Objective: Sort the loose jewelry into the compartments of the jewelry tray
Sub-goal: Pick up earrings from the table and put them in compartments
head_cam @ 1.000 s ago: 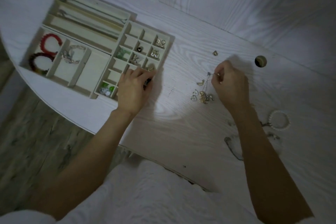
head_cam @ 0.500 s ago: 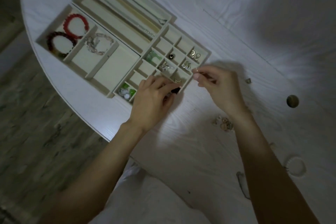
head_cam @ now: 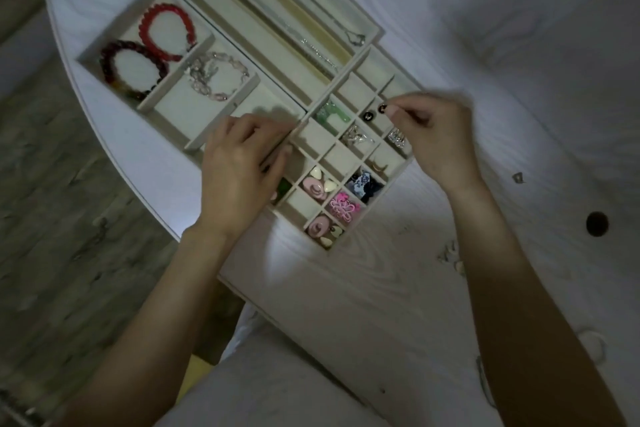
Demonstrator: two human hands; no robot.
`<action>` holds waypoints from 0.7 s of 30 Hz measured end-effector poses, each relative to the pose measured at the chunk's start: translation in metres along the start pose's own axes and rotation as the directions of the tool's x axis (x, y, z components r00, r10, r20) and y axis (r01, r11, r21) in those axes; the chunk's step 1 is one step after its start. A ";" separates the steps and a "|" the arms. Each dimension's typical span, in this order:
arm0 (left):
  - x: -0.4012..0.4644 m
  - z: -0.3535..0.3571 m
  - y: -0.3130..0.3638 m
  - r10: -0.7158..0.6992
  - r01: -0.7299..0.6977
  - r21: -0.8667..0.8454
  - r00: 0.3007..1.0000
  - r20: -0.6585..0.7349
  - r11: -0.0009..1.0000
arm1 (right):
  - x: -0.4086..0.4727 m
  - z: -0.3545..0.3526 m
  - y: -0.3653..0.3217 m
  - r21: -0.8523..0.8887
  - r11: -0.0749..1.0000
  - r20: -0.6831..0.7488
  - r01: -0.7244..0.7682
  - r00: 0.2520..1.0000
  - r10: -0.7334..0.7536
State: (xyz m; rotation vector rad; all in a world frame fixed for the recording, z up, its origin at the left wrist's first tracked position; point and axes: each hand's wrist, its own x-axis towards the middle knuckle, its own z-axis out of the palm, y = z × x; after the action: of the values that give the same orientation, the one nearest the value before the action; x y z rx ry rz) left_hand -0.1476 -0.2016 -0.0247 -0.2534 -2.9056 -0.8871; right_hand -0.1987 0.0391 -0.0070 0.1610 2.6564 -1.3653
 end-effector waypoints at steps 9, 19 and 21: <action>0.015 0.002 -0.004 -0.010 0.009 0.016 0.999 0.034 1.000 | 0.028 0.018 -0.025 -0.227 0.973 -0.039 -0.049 0.998 0.042; 0.015 0.005 -0.003 -0.009 0.010 -0.034 0.999 0.041 0.999 | -0.002 0.008 -0.009 -0.381 0.920 -0.153 -0.095 0.987 0.038; 0.015 0.005 -0.003 -0.006 0.007 -0.029 0.999 0.041 1.000 | -0.002 0.010 -0.009 -0.445 0.891 -0.150 -0.087 0.988 0.022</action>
State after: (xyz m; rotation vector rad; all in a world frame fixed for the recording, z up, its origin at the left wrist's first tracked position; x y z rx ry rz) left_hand -0.1629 -0.1996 -0.0284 -0.2669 -2.9341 -0.9367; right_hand -0.1970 0.0258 -0.0055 0.2820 2.9746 -0.7087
